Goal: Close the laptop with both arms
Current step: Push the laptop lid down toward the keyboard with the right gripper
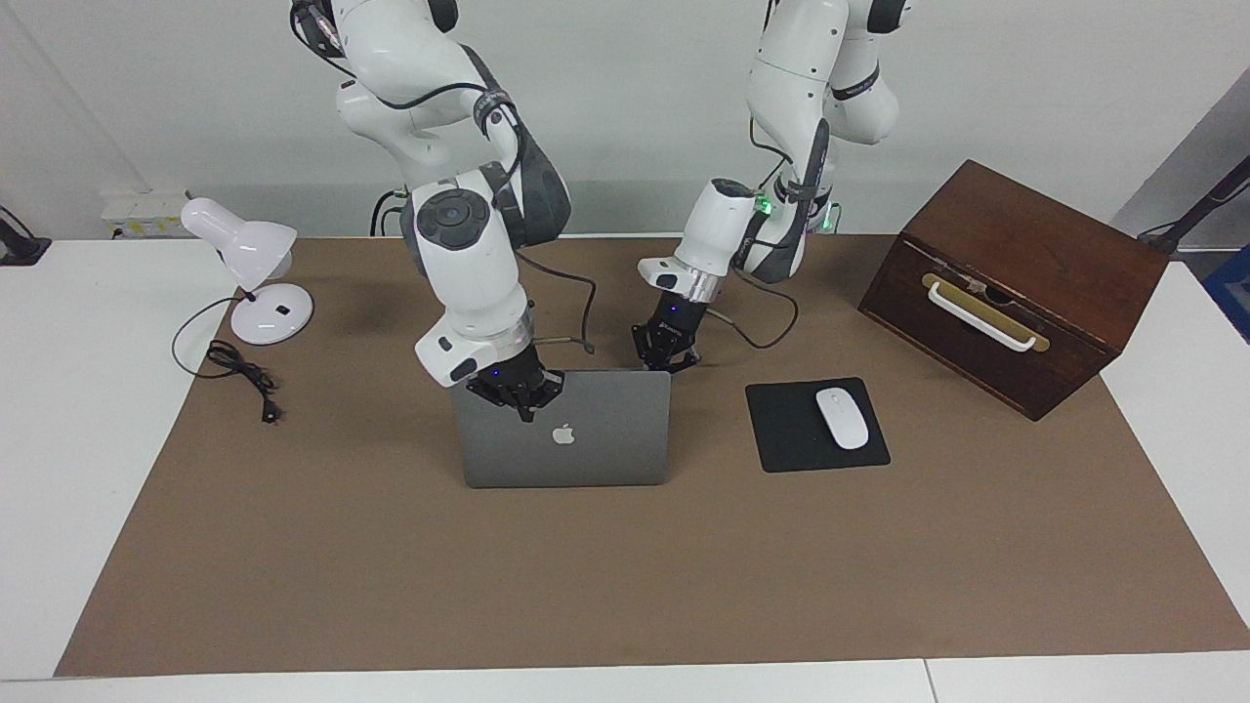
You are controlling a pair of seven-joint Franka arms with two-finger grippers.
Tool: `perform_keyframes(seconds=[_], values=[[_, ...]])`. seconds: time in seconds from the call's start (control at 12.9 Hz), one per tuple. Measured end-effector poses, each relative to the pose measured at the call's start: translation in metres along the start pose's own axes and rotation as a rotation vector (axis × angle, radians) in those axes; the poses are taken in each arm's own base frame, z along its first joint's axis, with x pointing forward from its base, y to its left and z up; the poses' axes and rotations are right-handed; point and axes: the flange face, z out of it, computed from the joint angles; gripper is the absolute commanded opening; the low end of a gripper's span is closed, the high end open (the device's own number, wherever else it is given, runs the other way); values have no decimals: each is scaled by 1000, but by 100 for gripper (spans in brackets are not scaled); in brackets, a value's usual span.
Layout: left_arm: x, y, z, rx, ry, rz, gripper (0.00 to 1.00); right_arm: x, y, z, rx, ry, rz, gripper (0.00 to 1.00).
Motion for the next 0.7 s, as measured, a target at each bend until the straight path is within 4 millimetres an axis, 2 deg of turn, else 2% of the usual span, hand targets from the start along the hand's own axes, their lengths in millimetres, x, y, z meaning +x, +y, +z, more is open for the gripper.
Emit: perform_keyframes(seconds=[0.23, 0.7], values=[[-1, 0, 0, 0, 0, 0, 0, -15, 0, 19, -17, -43, -9, 0], [-8, 0, -3, 3, 26, 1, 0, -24, 4, 34, -25, -56, -11, 0]])
